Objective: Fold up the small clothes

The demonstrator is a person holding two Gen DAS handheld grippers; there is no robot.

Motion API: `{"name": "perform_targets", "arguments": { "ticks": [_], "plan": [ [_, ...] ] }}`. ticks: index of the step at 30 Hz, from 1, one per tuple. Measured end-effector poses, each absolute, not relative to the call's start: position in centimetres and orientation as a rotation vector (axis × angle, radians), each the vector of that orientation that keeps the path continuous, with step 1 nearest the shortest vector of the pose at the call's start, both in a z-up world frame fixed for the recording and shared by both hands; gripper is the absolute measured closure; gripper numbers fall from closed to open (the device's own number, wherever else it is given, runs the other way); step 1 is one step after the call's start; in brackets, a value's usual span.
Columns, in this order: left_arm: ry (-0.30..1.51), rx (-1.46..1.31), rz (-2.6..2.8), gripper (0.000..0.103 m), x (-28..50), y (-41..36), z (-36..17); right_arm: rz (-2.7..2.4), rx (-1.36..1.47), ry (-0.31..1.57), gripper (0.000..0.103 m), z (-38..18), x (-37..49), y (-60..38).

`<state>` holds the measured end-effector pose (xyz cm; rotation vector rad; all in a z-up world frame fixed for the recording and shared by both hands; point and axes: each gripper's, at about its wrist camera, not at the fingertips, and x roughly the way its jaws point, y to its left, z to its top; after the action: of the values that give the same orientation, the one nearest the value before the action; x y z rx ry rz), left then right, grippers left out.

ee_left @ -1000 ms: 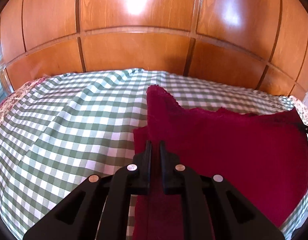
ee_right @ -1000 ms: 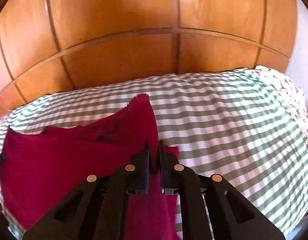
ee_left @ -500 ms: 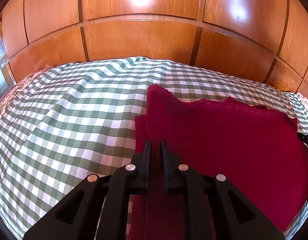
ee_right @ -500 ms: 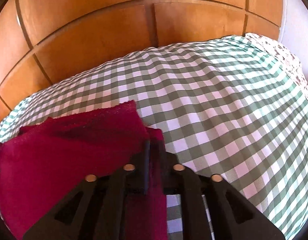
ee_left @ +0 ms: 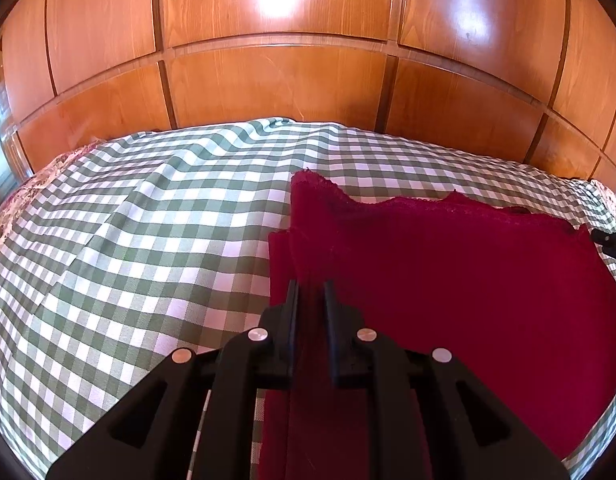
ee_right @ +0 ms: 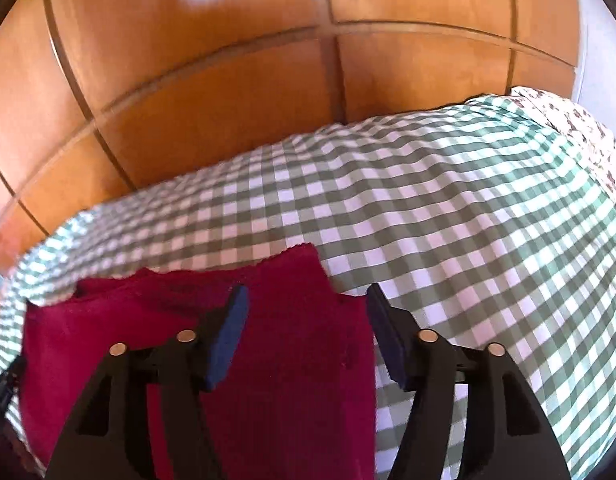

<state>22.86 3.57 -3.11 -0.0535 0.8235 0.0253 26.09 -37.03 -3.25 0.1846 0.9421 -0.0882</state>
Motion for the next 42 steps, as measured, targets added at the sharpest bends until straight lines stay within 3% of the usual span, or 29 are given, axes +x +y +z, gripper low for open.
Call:
{"name": "perform_targets", "arguments": {
  "ticks": [2,3,4,8,14,16,17,18,20,21,22,29,33,36,38,40,42],
  "plan": [
    [0.827,-0.051,0.026,0.09,23.0,3.6,-3.3,-0.074,0.14,0.979,0.072,-3.9,26.5,-36.2],
    [0.831,-0.051,0.027,0.09,23.1,3.7,-3.4,-0.079,0.105,0.984,0.096,-4.1,26.5,-35.8],
    [0.833,-0.054,0.027,0.09,23.2,3.7,-3.5,-0.08,0.051,0.97,0.099,-3.9,26.5,-35.1],
    [0.857,-0.072,0.029,0.09,24.2,3.9,-4.4,-0.116,0.017,0.91,0.1,-2.9,26.3,-35.0],
    [0.889,-0.091,0.04,0.083,25.6,4.1,-5.8,-0.152,0.006,0.969,0.1,-5.6,27.2,-35.7],
    [0.9,-0.113,0.058,0.072,25.6,4.5,-5.7,-0.143,0.046,0.976,0.099,-5.2,27.1,-36.2],
    [0.904,-0.144,0.06,0.071,25.4,5.0,-5.4,-0.129,0.085,0.977,0.099,-4.8,26.9,-36.8],
    [0.903,-0.168,0.053,0.071,25.0,5.4,-5.1,-0.12,0.109,0.978,0.092,-4.7,26.8,-37.2],
    [0.883,-0.181,0.053,0.07,23.9,5.8,-4.4,-0.125,0.145,0.96,0.062,-3.7,25.9,-38.1],
    [0.874,-0.18,0.052,0.07,23.4,5.9,-4.2,-0.136,0.153,0.943,0.042,-3.3,25.2,-38.6],
    [0.859,-0.18,0.048,0.069,22.6,5.9,-3.8,-0.139,0.171,0.927,0.037,-2.9,24.4,-39.2],
    [0.809,-0.135,0.003,0.071,17.9,4.6,-2.8,-0.027,0.413,1.002,0.037,-4.2,18.8,-42.4],
    [0.799,-0.074,-0.03,0.064,15.2,2.8,-2.9,0.065,0.536,1.035,0.032,-5.8,15.0,-42.5],
    [0.786,-0.071,-0.045,0.062,13.6,2.0,-2.5,0.1,0.541,1.025,0.032,-6.0,13.0,-41.6],
    [0.779,-0.101,-0.092,0.062,12.3,1.6,-2.0,0.12,0.519,1.023,0.039,-6.0,11.6,-40.8],
    [0.769,-0.086,-0.118,0.061,11.7,0.7,-1.9,0.13,0.487,1.031,0.066,-6.1,10.8,-40.1],
    [0.77,-0.04,-0.141,0.061,11.3,-0.5,-1.9,0.122,0.458,1.022,0.08,-5.6,9.9,-39.6]
  ]
}}
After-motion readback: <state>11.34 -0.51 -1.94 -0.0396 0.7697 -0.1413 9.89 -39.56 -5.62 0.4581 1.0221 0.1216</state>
